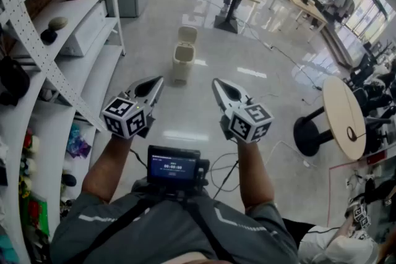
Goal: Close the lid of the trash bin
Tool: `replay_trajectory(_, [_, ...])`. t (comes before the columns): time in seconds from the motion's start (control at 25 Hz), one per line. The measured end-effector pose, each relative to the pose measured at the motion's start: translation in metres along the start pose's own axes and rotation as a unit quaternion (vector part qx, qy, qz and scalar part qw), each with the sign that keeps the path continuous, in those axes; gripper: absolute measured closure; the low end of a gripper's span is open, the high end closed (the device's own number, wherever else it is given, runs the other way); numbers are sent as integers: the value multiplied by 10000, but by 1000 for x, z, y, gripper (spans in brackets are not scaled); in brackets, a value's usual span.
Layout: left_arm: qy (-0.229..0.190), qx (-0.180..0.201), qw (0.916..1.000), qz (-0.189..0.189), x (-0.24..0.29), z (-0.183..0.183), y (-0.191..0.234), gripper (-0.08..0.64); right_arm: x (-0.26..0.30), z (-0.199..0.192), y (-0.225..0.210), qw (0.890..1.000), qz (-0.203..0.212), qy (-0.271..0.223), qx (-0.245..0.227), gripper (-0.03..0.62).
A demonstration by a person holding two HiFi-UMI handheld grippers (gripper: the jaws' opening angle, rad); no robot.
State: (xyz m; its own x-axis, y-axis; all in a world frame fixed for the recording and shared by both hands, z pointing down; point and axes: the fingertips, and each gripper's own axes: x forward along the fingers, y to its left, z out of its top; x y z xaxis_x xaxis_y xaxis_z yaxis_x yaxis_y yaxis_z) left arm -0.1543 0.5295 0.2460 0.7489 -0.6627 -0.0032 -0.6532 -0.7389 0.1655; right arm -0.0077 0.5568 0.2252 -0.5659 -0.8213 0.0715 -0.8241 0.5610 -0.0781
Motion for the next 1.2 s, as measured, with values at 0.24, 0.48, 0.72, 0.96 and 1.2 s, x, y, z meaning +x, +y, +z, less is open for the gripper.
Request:
replay_trajectory(0.24, [-31, -149, 9999, -30, -1, 0, -4, 565, -3, -4, 13, 10000, 0, -3, -8, 593])
replay_trajectory(0.48, [-104, -52, 9999, -78, -3, 10, -7, 565, -4, 2, 19, 10000, -23, -70, -55, 594])
replay_trajectory(0.72, [-117, -157, 9998, -77, -7, 7, -2, 565, -1, -6, 16, 9997, -171, -60, 167, 592])
replay_trajectory(0.96, [-53, -150, 9997, -179, -12, 1, 5, 565, 9, -13, 26, 9997, -175, 35, 136, 591])
replay_trajectory(1.2, [-41, -385, 9986, -356, -15, -8, 15, 565, 20, -17, 37, 9993, -351, 90, -3, 591])
